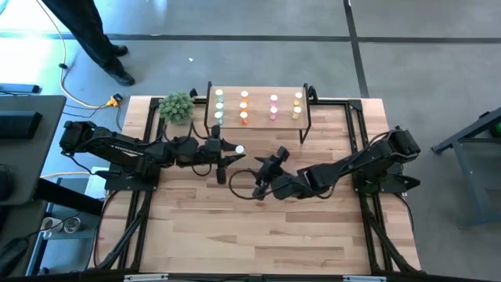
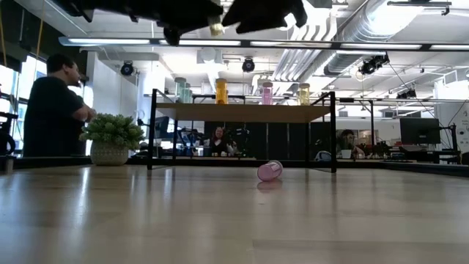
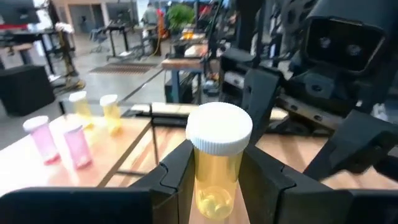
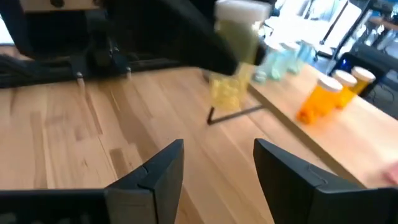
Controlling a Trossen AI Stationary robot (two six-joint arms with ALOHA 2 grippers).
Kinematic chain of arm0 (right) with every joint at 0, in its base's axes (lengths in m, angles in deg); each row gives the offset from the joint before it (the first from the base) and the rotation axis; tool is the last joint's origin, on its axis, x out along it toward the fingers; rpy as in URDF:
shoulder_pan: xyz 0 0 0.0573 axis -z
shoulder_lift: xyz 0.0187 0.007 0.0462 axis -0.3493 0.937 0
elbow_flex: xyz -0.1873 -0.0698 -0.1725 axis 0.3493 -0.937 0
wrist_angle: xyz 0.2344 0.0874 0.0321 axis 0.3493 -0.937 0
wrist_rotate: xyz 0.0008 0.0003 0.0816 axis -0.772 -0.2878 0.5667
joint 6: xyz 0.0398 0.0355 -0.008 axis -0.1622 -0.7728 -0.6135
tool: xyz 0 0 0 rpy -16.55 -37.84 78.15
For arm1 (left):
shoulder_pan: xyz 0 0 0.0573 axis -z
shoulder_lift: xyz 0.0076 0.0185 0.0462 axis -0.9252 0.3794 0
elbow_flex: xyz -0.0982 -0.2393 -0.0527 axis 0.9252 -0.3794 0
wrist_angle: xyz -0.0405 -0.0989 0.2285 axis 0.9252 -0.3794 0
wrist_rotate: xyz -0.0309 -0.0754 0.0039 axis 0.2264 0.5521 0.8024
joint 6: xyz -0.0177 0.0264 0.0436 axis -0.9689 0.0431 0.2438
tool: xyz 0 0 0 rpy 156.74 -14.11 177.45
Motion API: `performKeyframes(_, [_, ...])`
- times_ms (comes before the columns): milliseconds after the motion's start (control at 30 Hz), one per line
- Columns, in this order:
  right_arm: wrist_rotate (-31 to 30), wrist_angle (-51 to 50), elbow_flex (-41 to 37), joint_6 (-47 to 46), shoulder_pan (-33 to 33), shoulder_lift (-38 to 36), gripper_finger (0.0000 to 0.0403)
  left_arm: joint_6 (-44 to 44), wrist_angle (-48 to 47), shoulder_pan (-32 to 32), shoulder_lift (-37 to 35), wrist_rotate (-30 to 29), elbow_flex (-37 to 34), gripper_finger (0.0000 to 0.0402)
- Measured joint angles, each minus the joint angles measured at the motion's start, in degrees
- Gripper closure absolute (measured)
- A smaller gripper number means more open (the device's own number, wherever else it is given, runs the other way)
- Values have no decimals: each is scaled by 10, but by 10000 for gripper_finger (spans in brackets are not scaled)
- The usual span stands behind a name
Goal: Pick and place medicine bottles onto shelf by color
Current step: Put the yellow pill bottle on the shelf aligned with the yellow pill bottle
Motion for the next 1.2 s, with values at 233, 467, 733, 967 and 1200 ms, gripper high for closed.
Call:
performKeyframes(233, [3,-125,0,-59,13,-47,217,0,-68,0,0,-21,0,304])
performKeyframes(467, [124,-165,0,27,68,-116,217,-1,-109,0,0,-24,0,305])
performKeyframes(733, [322,-142,0,164,163,-140,217,-13,-166,0,0,-22,0,305])
performKeyframes(967, [483,-85,0,183,211,-115,217,-66,-227,6,0,-22,0,305])
performKeyframes(1200, [550,-37,0,199,209,-55,217,-108,-230,20,5,-20,0,305])
